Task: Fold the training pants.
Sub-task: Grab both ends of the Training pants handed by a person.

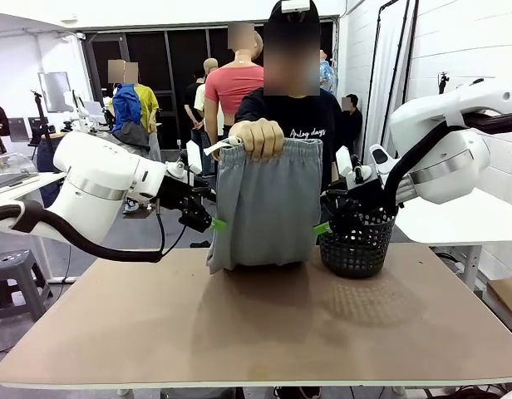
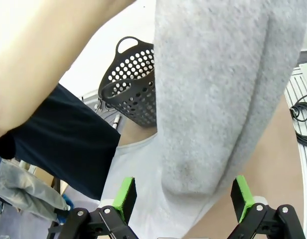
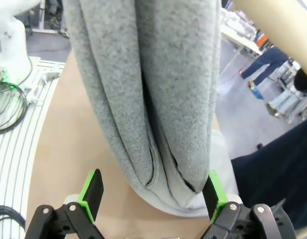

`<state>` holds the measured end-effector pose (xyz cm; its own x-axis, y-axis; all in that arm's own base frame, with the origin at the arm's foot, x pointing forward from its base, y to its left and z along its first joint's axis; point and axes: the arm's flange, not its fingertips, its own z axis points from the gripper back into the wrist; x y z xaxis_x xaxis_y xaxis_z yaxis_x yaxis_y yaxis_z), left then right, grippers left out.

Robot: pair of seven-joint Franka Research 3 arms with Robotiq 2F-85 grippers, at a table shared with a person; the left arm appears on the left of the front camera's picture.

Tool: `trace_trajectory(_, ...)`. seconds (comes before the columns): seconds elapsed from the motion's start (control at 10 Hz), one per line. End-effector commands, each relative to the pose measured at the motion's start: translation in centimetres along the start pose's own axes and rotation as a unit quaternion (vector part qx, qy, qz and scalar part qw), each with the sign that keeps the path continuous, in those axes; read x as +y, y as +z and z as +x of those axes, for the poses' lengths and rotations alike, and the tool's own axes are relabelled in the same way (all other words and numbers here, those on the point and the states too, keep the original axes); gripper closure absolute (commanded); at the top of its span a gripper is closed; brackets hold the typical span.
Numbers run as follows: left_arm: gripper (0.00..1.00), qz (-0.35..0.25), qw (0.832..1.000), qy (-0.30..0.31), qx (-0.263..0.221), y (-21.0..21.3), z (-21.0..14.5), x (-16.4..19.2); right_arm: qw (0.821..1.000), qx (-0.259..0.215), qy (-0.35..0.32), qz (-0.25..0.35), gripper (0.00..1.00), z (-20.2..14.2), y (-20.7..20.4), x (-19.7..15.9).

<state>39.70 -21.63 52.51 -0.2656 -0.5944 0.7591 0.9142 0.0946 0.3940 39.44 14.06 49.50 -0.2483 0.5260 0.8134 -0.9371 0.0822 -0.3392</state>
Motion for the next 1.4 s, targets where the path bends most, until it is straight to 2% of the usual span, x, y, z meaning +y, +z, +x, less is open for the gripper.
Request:
trace_trajectory(0.0, 0.00, -0.008, 0.999, -0.011, -0.037, -0.6, -0.5, 0.6, 0.999, -0.039, 0.016, -0.001, 0.00, -0.4, -0.6, -0.5)
trace_trajectory(0.4, 0.00, -0.053, 0.992, 0.013, -0.113, -0.6, -0.2, 0.3, 0.995, -0.101, 0.009, 0.014, 0.00, -0.2, -0.9, -0.6)
trace_trajectory(0.9, 0.00, -0.033, 0.981, 0.040, -0.185, -1.0, 1.6, -0.6, 0.987, -0.156, 0.009, 0.041, 0.00, 1.7, -1.6, -0.2)
trace_trajectory(1.3, 0.00, -0.035, 0.976, 0.046, -0.211, -1.1, 3.7, -0.3, 0.977, -0.207, 0.019, 0.045, 0.00, 4.1, -1.3, 0.0)
